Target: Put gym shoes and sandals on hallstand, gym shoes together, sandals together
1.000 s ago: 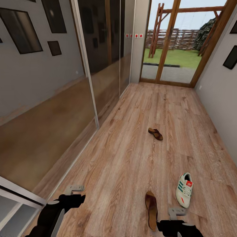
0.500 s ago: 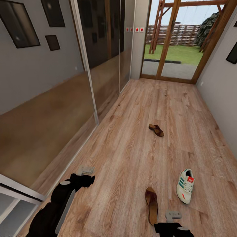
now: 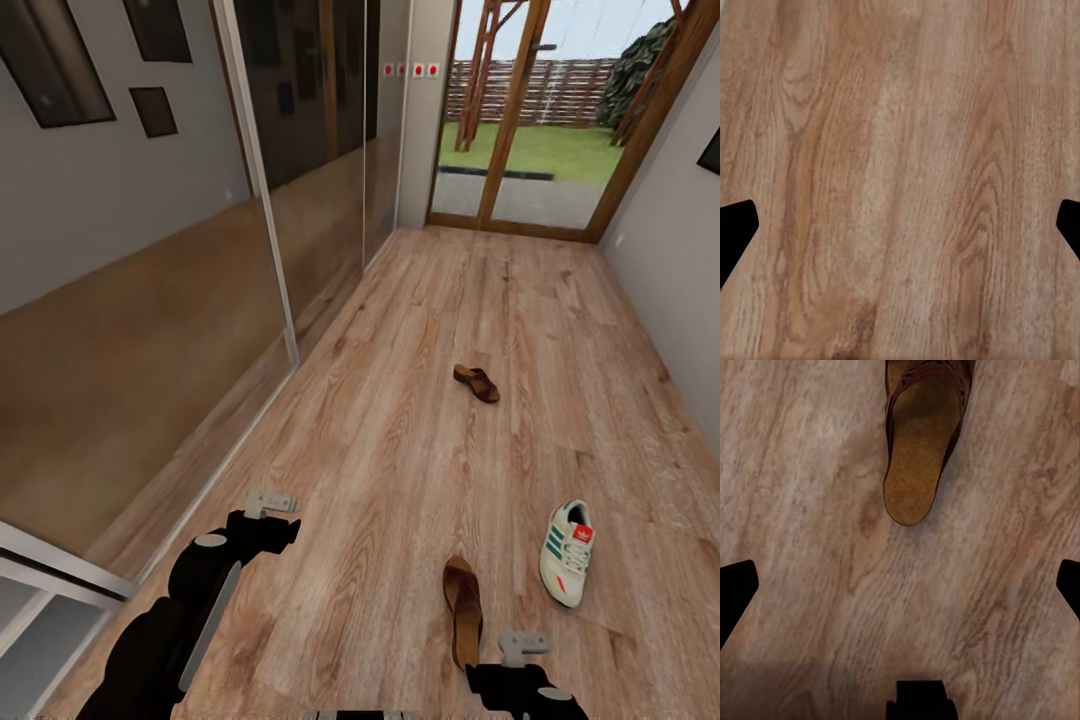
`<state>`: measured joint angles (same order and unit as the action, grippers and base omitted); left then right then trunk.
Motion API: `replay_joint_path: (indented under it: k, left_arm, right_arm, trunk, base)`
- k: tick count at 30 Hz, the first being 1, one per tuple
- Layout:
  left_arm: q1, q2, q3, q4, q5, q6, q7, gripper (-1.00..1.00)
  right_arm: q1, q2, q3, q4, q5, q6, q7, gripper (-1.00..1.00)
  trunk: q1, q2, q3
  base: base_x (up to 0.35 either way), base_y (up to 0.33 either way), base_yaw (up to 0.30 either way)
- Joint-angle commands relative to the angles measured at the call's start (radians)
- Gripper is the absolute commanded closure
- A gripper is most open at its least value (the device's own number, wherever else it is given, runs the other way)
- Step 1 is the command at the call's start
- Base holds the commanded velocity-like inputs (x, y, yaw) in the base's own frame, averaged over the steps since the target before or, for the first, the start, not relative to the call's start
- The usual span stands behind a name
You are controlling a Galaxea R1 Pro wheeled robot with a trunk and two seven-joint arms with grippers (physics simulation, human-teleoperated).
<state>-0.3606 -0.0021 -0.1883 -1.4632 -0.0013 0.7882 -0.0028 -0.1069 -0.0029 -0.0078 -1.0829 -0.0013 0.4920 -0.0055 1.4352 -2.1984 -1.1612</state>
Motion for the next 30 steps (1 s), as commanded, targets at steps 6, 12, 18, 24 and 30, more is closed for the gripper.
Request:
replay_joint_path:
  k: [6, 12, 18, 24, 30]
  left_arm:
    - [0.003, 0.000, 0.002, 0.000, 0.002, 0.004, -0.002, -1.00]
    - [0.006, 0.001, 0.001, 0.000, 0.002, 0.005, -0.002, -1.00]
    - [0.006, 0.001, -0.001, 0.000, 0.000, 0.004, -0.002, -1.00]
    - [0.006, 0.001, -0.003, 0.000, 0.000, 0.005, -0.002, -1.00]
    - [0.007, 0.001, -0.003, 0.000, 0.000, 0.004, -0.001, -1.00]
  right_arm:
    - [0.000, 0.001, 0.000, -0.003, 0.000, -0.042, -0.001, -1.00]
    - [0.001, 0.000, 0.001, -0.001, 0.000, -0.052, -0.001, -1.00]
    - [0.001, 0.000, 0.000, 0.003, 0.000, -0.053, -0.001, -1.00]
    - [0.000, -0.001, 0.000, -0.001, -0.001, -0.053, -0.002, -1.00]
    - [0.001, -0.001, 0.000, -0.002, -0.001, -0.054, -0.001, -1.00]
  trunk:
    - [0.023, -0.043, -0.025]
    - [0.046, -0.085, -0.048]
    - [0.069, -0.127, -0.076]
    - [0.092, -0.169, -0.104]
    - [0.115, -0.211, -0.133]
  base:
    - [0.000, 0.000, 0.000]
    - [0.000, 0.000, 0.000]
    - [0.000, 0.000, 0.000]
    - [0.000, 0.000, 0.023]
    - [0.000, 0.000, 0.058]
